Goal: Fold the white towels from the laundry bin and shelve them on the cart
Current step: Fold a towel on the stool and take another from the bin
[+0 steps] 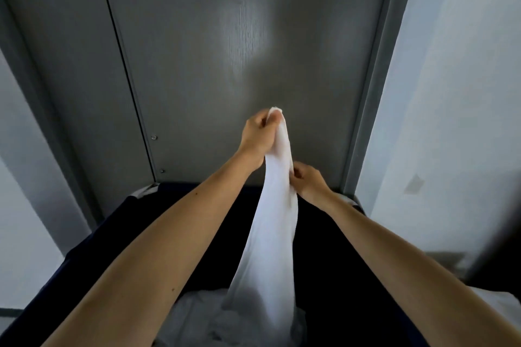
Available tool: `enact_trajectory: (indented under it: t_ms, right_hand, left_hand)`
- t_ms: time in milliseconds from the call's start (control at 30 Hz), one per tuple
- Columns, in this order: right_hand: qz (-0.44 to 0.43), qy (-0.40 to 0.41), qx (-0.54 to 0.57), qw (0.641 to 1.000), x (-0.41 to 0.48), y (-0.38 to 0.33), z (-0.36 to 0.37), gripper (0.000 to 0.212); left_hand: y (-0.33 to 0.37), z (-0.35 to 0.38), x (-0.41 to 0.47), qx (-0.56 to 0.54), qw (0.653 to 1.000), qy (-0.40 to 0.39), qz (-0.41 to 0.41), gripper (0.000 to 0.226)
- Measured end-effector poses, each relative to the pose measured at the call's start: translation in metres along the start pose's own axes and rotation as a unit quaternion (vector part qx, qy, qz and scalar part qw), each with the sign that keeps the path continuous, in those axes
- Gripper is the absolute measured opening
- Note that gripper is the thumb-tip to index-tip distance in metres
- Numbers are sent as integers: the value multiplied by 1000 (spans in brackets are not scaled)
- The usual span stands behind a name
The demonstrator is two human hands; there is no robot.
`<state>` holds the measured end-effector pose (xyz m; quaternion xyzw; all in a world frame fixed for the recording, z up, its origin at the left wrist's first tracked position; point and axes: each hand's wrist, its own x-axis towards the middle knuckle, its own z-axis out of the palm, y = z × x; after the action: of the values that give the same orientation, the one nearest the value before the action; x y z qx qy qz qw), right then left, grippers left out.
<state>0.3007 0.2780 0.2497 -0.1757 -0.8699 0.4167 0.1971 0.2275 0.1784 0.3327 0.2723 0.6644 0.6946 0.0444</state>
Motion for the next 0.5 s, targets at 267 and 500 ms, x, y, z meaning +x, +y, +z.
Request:
enact_trajectory:
  t_ms: [267, 500]
  right_hand:
    - [118, 14, -165, 979, -11, 59, 2, 26]
    - [50, -9, -103, 993, -32, 27, 36, 28]
  left_hand:
    - [-33, -69, -4, -232, 942, 230, -72, 40]
    - [-88, -79, -76, 83, 984, 148, -51, 22]
